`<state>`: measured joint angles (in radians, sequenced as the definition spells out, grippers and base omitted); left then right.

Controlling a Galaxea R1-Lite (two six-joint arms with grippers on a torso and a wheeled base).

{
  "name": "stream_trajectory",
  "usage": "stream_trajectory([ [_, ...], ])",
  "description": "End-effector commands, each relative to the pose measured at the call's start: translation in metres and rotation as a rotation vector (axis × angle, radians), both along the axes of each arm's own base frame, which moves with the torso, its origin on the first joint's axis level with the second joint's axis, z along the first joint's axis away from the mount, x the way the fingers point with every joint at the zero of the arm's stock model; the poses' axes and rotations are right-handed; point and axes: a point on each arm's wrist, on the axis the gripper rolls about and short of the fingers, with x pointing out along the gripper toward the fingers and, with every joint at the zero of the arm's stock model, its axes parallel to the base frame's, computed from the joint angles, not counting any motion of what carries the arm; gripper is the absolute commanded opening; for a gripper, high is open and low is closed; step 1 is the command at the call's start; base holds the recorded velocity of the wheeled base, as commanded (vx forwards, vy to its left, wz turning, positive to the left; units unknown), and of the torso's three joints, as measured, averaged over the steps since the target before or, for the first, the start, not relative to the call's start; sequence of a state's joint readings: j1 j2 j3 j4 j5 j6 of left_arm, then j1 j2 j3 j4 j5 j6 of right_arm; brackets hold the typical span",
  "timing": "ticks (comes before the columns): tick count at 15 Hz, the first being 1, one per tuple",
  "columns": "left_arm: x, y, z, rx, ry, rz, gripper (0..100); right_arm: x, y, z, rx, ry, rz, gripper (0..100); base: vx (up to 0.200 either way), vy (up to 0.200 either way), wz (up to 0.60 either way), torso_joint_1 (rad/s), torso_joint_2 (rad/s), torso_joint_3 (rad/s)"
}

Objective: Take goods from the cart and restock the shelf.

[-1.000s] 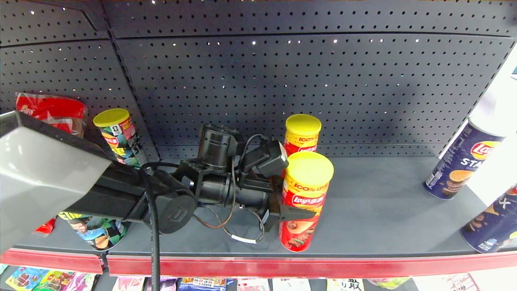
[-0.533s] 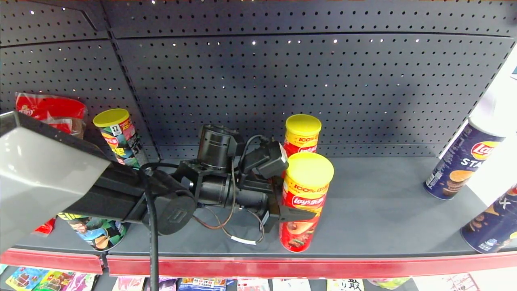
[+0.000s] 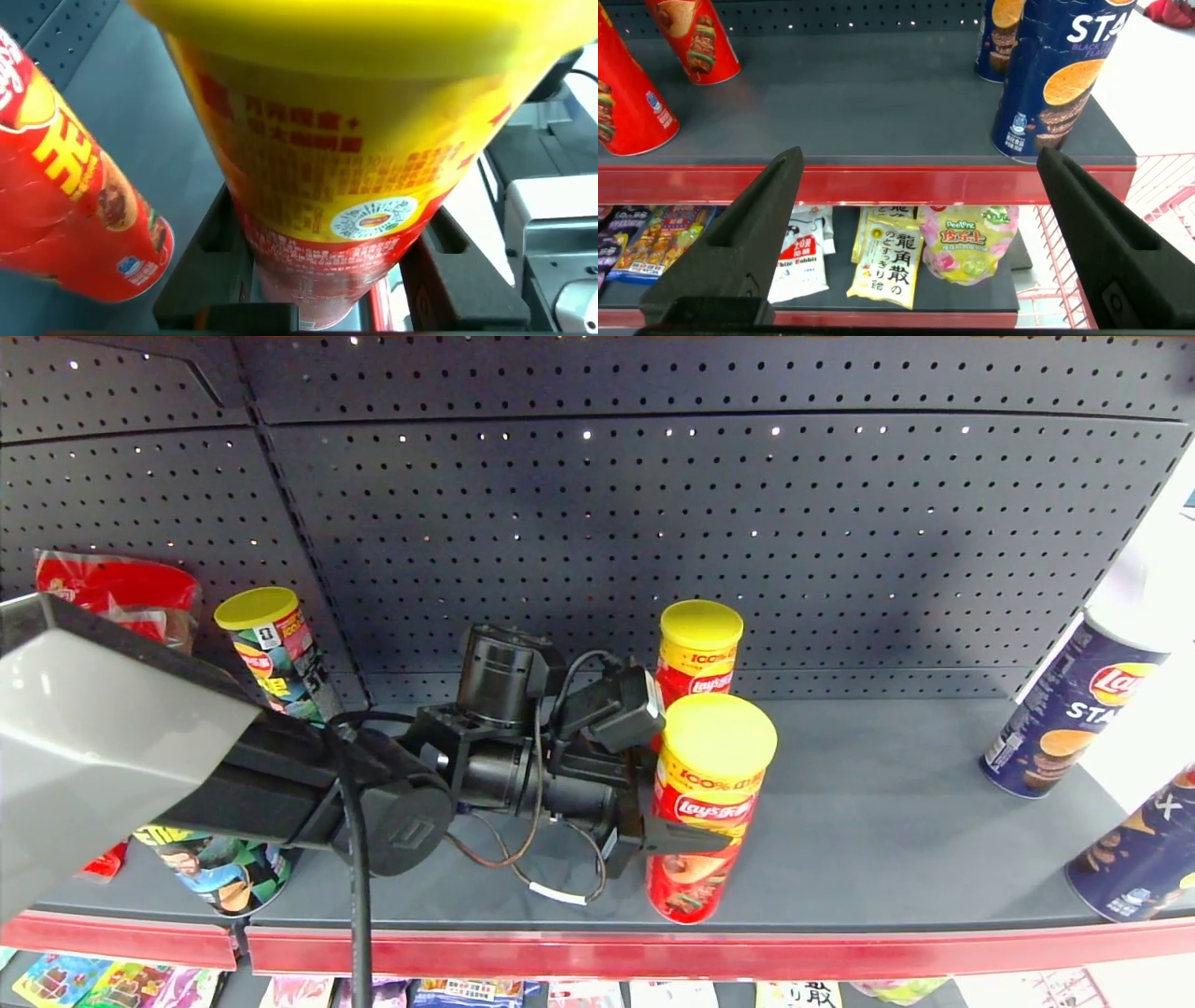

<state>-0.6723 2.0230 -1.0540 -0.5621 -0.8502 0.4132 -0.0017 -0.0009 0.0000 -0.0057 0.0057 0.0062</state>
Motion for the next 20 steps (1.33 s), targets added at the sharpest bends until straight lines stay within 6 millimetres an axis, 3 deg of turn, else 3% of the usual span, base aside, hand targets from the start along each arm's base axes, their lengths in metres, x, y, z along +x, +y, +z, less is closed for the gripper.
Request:
stream_trajectory([
  [1, 0.000, 0.000, 0.000, -0.004, 0.001, -0.008, 0, 0.000, 0.000, 0.000, 0.000, 0.000, 0.001, 100, 0.000, 0.000, 0.00, 0.000, 0.00, 0.000],
  [10, 0.004, 0.002, -0.004, 0.006, 0.008, 0.008, 0, 0.000, 0.000, 0.000, 0.000, 0.000, 0.001, 100, 0.000, 0.000, 0.00, 0.000, 0.00, 0.000],
  [11, 0.004, 0.002, -0.004, 0.006, 0.008, 0.008, 100, 0.000, 0.000, 0.000, 0.000, 0.000, 0.001, 100, 0.000, 0.000, 0.00, 0.000, 0.00, 0.000],
  [17, 0.003, 0.006, -0.005, 0.010, 0.012, 0.019, 100, 0.000, 0.000, 0.000, 0.000, 0.000, 0.001, 100, 0.000, 0.000, 0.00, 0.000, 0.00, 0.000],
  [20, -0.008, 0.020, -0.009, 0.036, 0.040, 0.035, 100, 0.000, 0.000, 0.000, 0.000, 0.000, 0.001, 100, 0.000, 0.000, 0.00, 0.000, 0.00, 0.000],
])
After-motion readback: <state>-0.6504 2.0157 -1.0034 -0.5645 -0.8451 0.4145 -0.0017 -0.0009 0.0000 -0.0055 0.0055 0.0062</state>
